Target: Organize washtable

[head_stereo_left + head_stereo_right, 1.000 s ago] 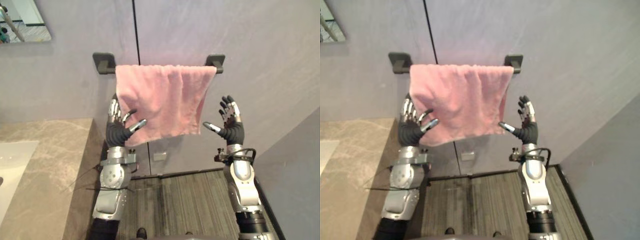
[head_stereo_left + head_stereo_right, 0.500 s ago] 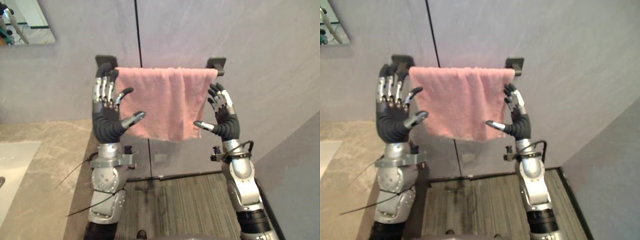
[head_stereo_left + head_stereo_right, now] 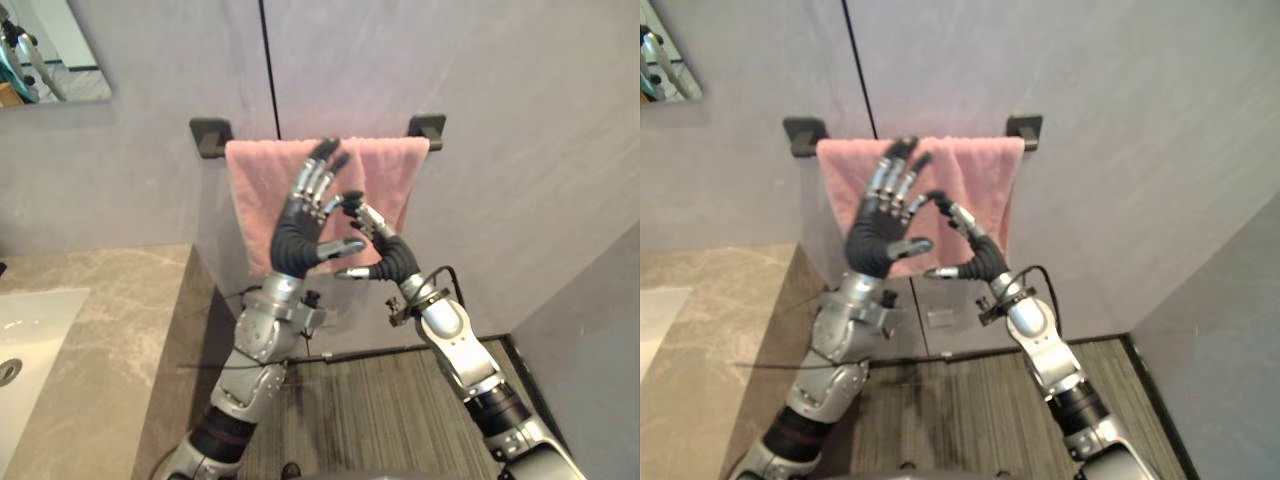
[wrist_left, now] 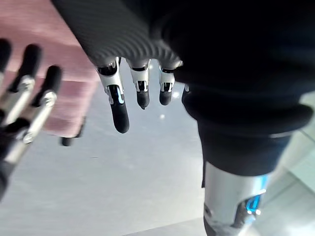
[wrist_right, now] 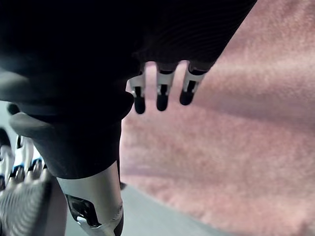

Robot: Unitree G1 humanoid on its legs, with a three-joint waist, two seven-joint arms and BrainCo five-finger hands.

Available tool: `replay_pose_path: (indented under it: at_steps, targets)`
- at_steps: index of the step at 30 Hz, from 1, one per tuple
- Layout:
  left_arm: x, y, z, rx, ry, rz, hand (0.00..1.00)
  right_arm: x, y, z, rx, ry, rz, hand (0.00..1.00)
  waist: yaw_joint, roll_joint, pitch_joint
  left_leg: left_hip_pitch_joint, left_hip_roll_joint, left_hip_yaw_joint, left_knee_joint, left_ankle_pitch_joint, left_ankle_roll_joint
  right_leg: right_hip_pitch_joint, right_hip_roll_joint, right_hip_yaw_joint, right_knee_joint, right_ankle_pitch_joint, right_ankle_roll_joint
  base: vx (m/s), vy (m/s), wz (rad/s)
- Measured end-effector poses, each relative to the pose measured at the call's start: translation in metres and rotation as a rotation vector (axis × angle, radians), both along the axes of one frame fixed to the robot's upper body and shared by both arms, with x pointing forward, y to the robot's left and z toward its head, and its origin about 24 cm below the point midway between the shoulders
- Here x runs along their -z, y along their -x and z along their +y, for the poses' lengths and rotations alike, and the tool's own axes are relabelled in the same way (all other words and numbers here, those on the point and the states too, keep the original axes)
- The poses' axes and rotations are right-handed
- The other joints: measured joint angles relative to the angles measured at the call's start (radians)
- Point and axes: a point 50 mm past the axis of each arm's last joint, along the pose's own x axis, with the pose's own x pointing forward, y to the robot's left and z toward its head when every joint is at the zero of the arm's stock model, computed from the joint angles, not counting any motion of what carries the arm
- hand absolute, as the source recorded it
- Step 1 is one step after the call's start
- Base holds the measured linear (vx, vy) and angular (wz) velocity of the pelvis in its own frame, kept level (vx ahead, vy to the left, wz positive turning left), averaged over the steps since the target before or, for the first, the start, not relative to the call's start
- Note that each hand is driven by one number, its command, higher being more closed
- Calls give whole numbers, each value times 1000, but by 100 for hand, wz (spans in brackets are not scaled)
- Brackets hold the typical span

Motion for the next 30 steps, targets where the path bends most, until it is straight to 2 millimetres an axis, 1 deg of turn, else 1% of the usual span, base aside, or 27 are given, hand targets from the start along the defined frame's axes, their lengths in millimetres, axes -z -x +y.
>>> replay_pose_path:
  at_steps: [2,4,6,10,12,15,16,17,20,22,23,24,26,30]
  targets:
    - [15,-10,1,0,-35,81,0,4,-8,1,2,72,14,0,2,0,1,-31,2,4,1,9,1,-25,2,6,-7,15,-2,-15,-5,-3]
    - [22,-19,2,-3,-55,127,0,7,-14,0,14,102,29,0,4,-2,2,-48,2,5,1,13,2,-33,3,10,-23,28,-3,-37,-2,-3]
    - [23,-28,4,-7,-79,143,0,6,-21,0,24,118,34,0,8,-3,2,-68,4,7,1,17,2,-52,5,12,-29,38,-4,-55,-3,-5]
    - [17,-46,5,-23,-118,142,0,3,-33,0,67,166,21,0,24,-13,15,-91,14,11,0,21,2,-75,10,15,-35,50,-6,-45,-13,-4]
    - [16,-53,7,-44,-131,149,0,2,-39,2,82,167,33,0,24,-21,23,-94,14,11,0,25,0,-78,14,15,-35,50,-7,-15,-4,0]
    - [15,-62,11,-76,-153,158,0,-3,-47,6,95,165,28,0,25,-22,29,-111,15,12,1,29,-4,-95,18,15,-35,53,-11,0,0,0]
    - [15,-62,11,-77,-153,158,0,-3,-47,6,95,165,28,0,25,-22,29,-111,15,12,1,29,-4,-95,18,15,-35,53,-11,0,0,0]
    - [12,-70,12,-103,-156,164,0,-7,-53,7,115,166,27,0,25,-22,46,-112,17,11,1,32,-5,-95,20,15,-35,55,-13,0,0,0]
    - [9,-83,16,-138,-177,178,0,-6,-61,5,148,171,49,0,26,-20,52,-117,18,11,1,32,-5,-101,21,14,-35,56,-15,0,0,0]
    - [4,-92,18,-167,-192,179,0,-8,-66,6,161,174,56,0,25,-20,56,-131,19,11,1,38,-4,-113,22,14,-36,62,-18,0,0,0]
    - [-4,-96,19,-179,-200,162,0,-13,-69,6,176,172,47,0,25,-20,75,-132,19,12,1,41,-4,-115,22,15,-37,66,-19,-47,6,-1]
    - [-7,-98,20,-183,-201,153,0,-15,-70,6,183,170,44,0,24,-20,81,-136,19,12,1,42,-3,-119,22,15,-37,67,-19,-57,9,-3]
    - [-15,-102,26,-212,-180,142,0,-19,-74,2,214,150,39,0,25,-20,87,-153,20,12,1,48,-3,-136,23,15,-40,75,-18,-45,8,-1]
    - [-12,-110,37,-269,-177,184,0,-21,-81,-10,283,101,65,0,24,-20,87,-156,20,12,1,51,-3,-136,24,15,-47,82,-21,0,0,0]
